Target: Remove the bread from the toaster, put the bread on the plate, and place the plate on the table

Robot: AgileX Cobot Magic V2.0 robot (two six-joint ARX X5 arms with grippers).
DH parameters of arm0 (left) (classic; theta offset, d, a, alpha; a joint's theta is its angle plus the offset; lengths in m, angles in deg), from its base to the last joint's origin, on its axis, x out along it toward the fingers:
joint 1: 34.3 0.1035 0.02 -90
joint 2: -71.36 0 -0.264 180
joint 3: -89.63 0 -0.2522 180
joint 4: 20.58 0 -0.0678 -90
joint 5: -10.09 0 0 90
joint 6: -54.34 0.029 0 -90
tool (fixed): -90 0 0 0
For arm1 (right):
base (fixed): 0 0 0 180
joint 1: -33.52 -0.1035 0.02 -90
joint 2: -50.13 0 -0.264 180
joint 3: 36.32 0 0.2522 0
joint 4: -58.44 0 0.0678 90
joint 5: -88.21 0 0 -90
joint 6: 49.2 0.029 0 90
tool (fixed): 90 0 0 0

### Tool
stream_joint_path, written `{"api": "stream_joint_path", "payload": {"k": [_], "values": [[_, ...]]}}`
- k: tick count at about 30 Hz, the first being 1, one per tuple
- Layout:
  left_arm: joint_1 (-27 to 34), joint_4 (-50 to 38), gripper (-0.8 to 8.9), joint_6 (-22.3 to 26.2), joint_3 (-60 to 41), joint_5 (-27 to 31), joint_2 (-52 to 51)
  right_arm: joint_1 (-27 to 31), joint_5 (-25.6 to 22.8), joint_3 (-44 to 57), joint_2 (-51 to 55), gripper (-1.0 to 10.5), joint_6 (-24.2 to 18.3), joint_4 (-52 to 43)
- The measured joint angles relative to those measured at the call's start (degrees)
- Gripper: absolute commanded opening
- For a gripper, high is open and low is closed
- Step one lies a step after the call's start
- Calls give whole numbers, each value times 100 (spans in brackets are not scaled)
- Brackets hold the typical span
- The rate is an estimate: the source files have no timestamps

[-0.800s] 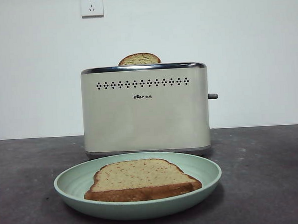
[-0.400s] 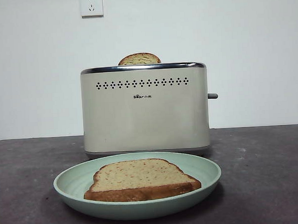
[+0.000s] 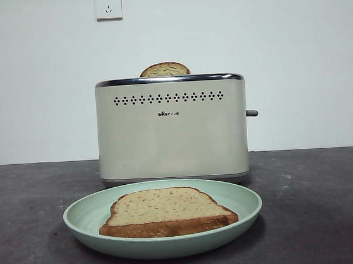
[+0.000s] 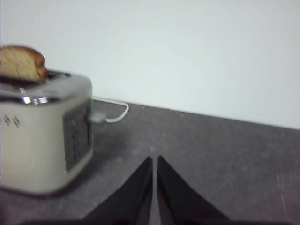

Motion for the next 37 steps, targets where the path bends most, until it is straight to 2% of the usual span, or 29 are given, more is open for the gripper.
{"api": "stream_joint_path", "payload": {"k": [11, 18, 37], "values": [[0, 0, 8, 0, 0, 0, 0, 0, -149, 1010, 800, 5, 87, 31], [0, 0, 8, 0, 0, 0, 0, 0, -149, 1005, 857, 5, 188, 841], [0, 0, 8, 0, 0, 0, 0, 0, -262, 1003, 855, 5, 210, 503]]}}
